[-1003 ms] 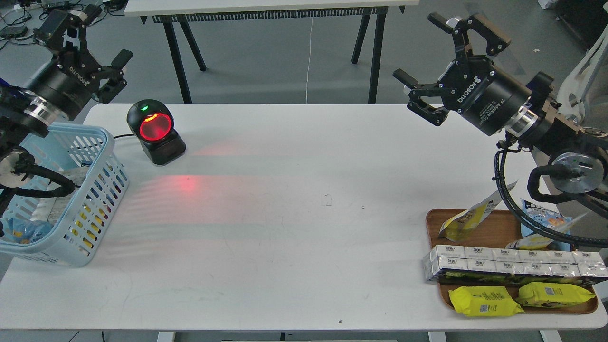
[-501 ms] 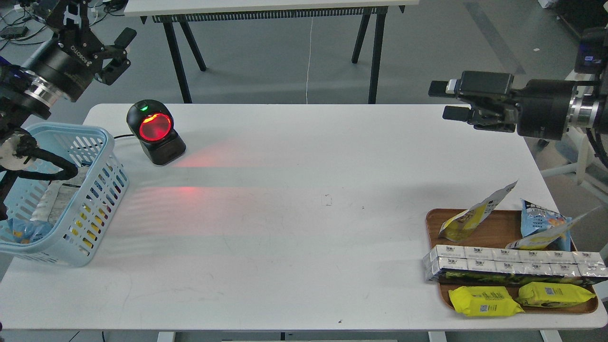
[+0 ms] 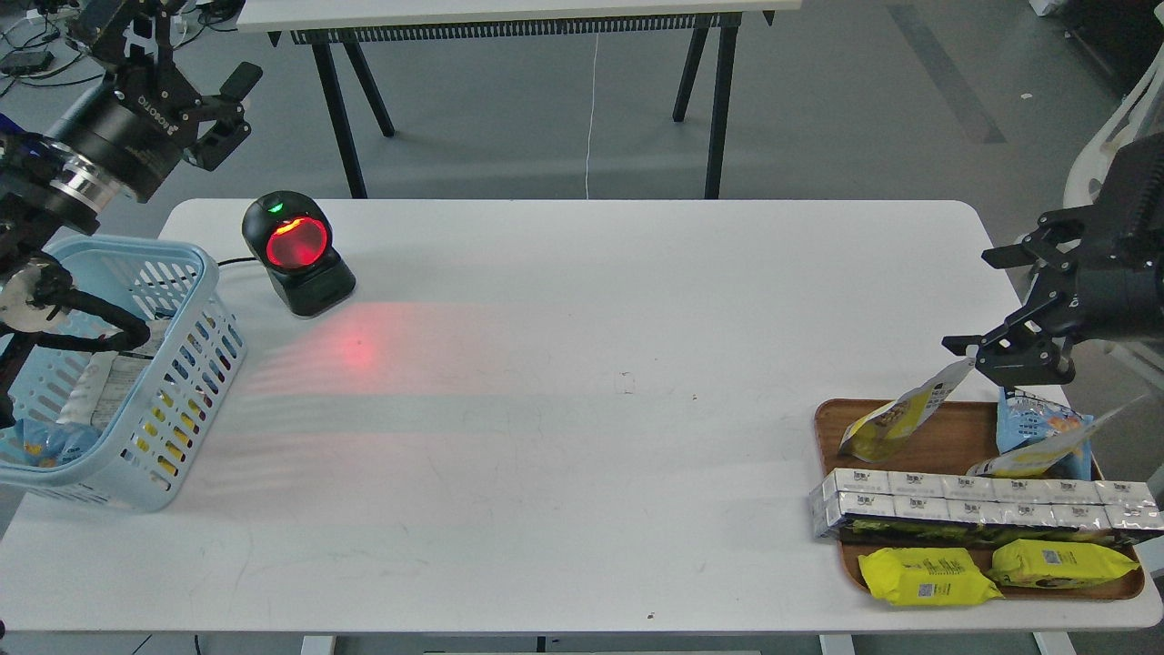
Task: Scan snack and place in basket
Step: 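Move the right gripper toward the snack pouches on the wooden tray, then lower the right gripper and grasp the yellow-and-white snack pouch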
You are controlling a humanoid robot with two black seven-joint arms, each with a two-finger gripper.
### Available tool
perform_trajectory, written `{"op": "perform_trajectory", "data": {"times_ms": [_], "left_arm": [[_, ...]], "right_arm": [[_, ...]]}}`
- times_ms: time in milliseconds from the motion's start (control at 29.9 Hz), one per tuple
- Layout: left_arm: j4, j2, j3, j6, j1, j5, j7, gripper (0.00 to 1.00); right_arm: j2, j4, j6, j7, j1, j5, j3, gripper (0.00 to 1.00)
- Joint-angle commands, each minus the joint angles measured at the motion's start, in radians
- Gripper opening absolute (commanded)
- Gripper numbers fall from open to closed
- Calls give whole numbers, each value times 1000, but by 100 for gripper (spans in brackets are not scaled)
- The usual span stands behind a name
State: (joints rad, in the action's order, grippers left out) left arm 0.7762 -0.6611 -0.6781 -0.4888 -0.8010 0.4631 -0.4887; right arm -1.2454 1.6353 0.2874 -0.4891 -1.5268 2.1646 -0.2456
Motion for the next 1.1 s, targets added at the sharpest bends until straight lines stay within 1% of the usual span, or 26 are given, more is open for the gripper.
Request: {"op": "perform_trajectory", "data": {"times_ms": [0,134,301,468,602,902,1003,1036,1069], "left_arm": [[0,0,0,0,2,2,0,100],[0,2,2,0,2,3,0,100],[-2,-2,2,0,2,3,0,100],[-35,0,2,0,2,3,0,100],[-38,26,2,0,2,3,0,100],[-74,32,2,0,2,3,0,100],[-81,35,2,0,2,3,0,100],[-81,35,2,0,2,3,0,100],[-81,35,2,0,2,3,0,100]], "right_arm": [[-17,-5,-135,0,23,17,-6,96],[-8,-11,-189,0,100,17,-1,96],[-14,-2,-192,0,125,17,-4,96],[-12,-9,-192,0,138,17,-11,96],[1,-55,-192,0,177,17,-8,96],[168,-208,-192,0,249,17,-9,95],[219,-233,-186,0,264,17,-11,90],[225,-233,-183,0,267,17,-11,86],[230,-233,-180,0,269,17,-9,77]]}}
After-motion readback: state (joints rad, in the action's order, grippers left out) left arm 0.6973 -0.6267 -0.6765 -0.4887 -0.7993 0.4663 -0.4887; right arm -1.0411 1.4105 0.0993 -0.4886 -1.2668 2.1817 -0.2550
